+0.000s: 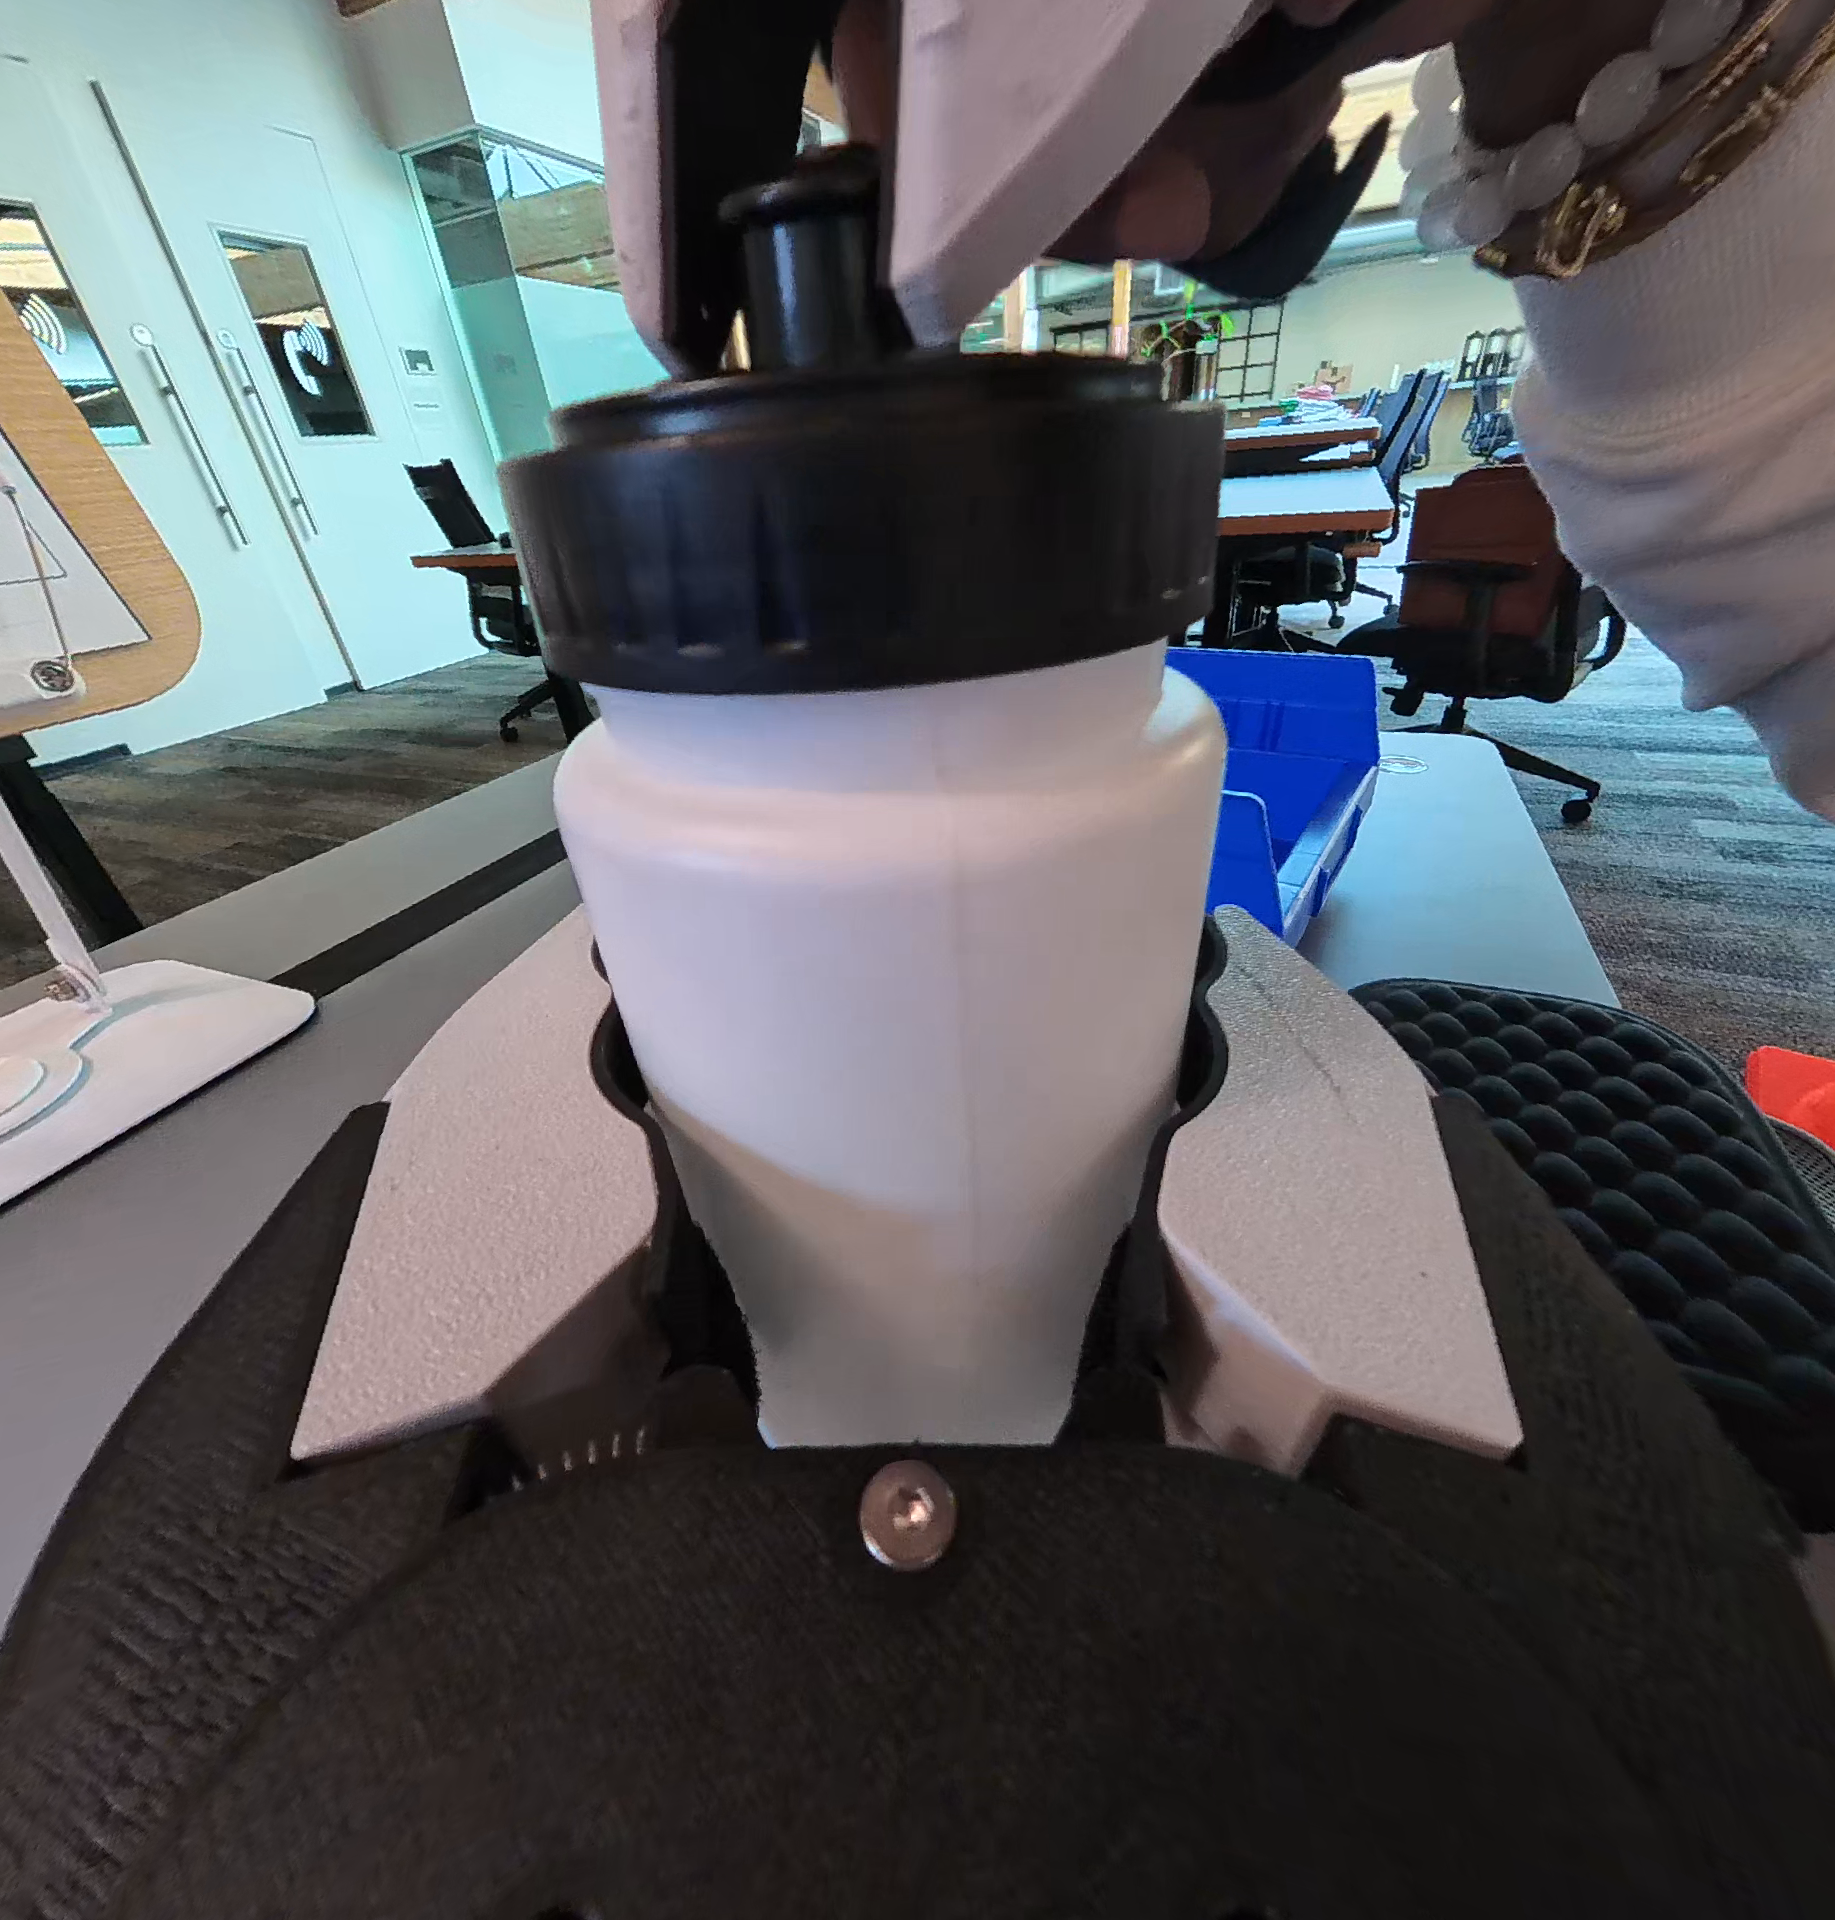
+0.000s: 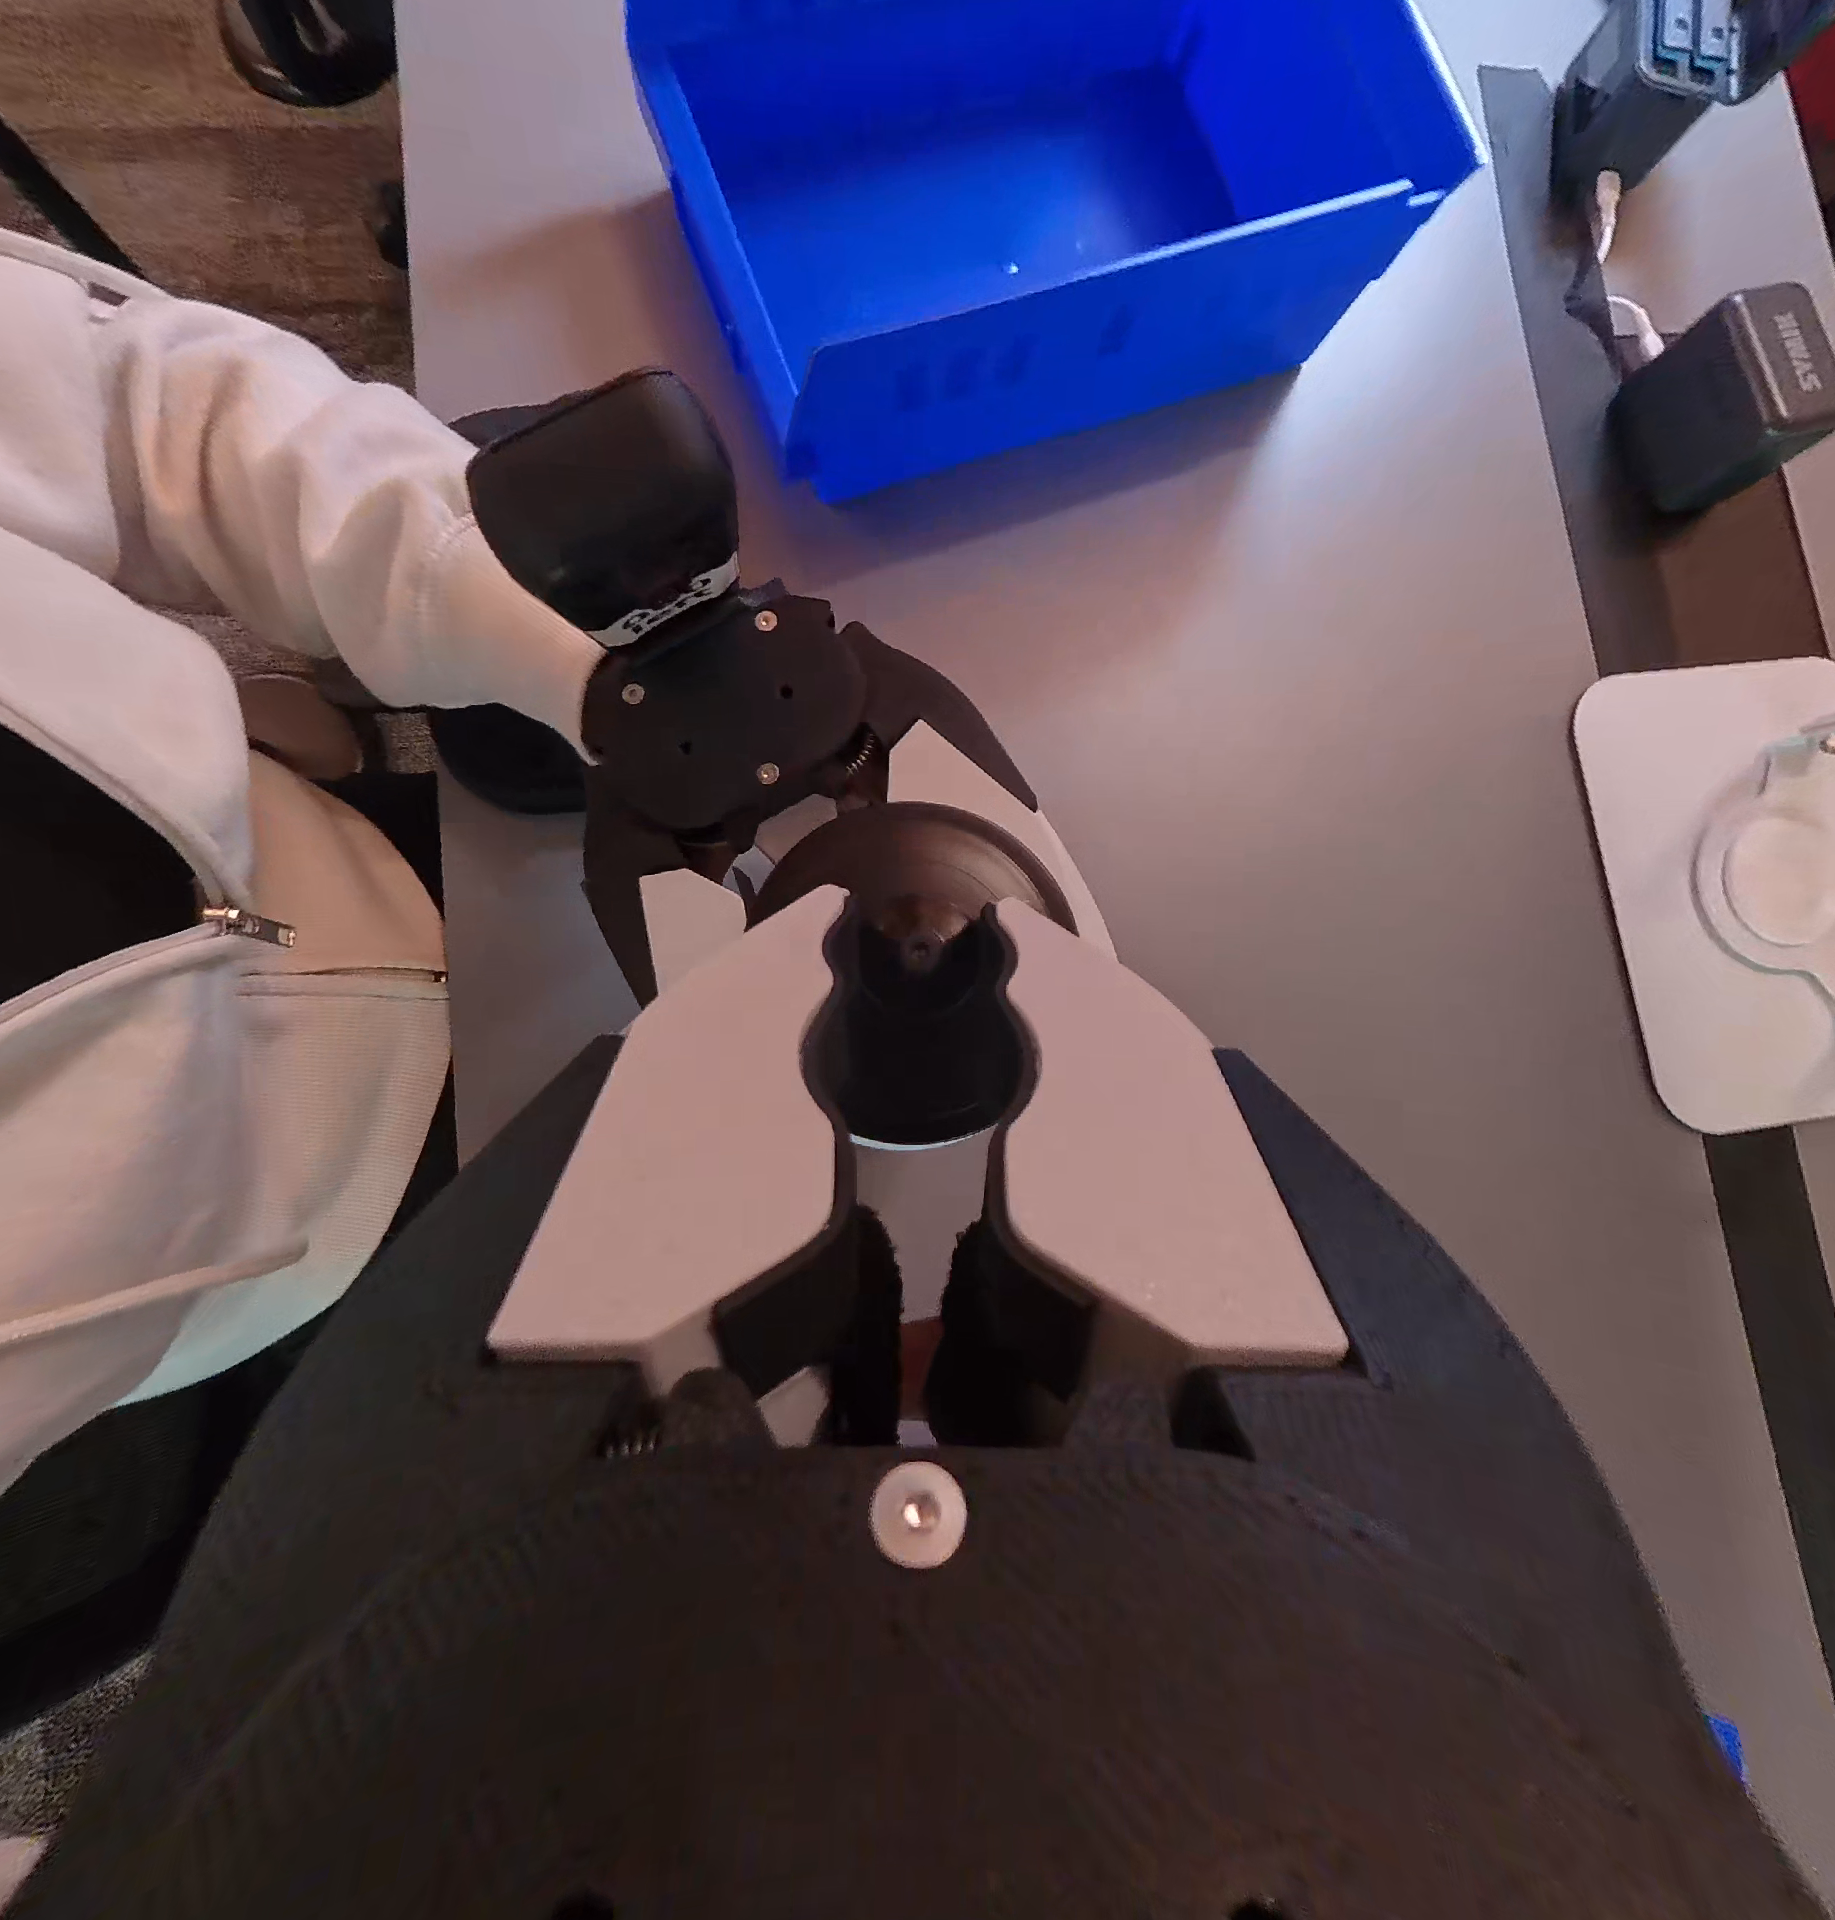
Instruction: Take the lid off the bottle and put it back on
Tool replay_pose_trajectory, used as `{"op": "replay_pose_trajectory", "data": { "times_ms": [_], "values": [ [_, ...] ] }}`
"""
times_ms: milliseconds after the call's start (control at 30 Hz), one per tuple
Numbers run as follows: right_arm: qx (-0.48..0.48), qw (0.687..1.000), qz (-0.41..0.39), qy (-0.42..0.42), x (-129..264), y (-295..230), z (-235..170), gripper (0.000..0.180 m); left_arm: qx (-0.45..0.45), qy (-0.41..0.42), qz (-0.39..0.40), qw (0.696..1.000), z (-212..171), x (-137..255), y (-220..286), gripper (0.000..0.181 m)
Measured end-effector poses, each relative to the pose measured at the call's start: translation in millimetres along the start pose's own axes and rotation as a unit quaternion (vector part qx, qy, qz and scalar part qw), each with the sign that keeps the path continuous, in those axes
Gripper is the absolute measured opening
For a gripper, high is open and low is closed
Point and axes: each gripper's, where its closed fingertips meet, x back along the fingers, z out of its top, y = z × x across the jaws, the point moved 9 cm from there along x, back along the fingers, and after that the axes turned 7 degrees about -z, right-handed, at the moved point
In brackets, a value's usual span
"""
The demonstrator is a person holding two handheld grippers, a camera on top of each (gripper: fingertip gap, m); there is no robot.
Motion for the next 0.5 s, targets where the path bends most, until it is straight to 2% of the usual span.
{"op": "replay_pose_trajectory", "data": {
  "times_ms": [133,200,233,267,367,467,500],
  "values": [
    [0.018,0.999,-0.027,-0.003,2.9,-5.5,1.7,0.025,-0.004,0.0,-0.003,1.0,0.2,-0.2,0.9,0.101],
    [0.031,0.999,-0.006,0.027,4.2,-5.0,-4.7,0.086,0.0,0.001,-0.008,1.0,0.0,0.2,-0.1,0.101],
    [0.02,0.998,0.012,0.058,3.8,-2.4,-8.7,0.107,0.0,0.001,-0.011,1.0,0.0,0.3,-0.1,0.101],
    [0.01,0.995,0.035,0.096,2.3,0.5,-13.7,0.114,-0.002,0.002,-0.015,1.0,0.1,0.4,0.2,0.101],
    [-0.003,0.977,0.081,0.197,-14.2,7.4,-29.7,0.108,-0.001,0.003,-0.019,1.0,-0.1,0.5,0.0,0.101],
    [-0.031,0.963,0.107,0.245,-28.4,4.4,-38.1,0.091,0.006,0.004,-0.009,1.0,-0.3,0.8,-1.7,0.101],
    [-0.036,0.96,0.095,0.263,-28.9,2.3,-40.4,0.093,0.005,0.002,-0.008,1.0,-0.2,0.7,-1.5,0.101]
  ]
}}
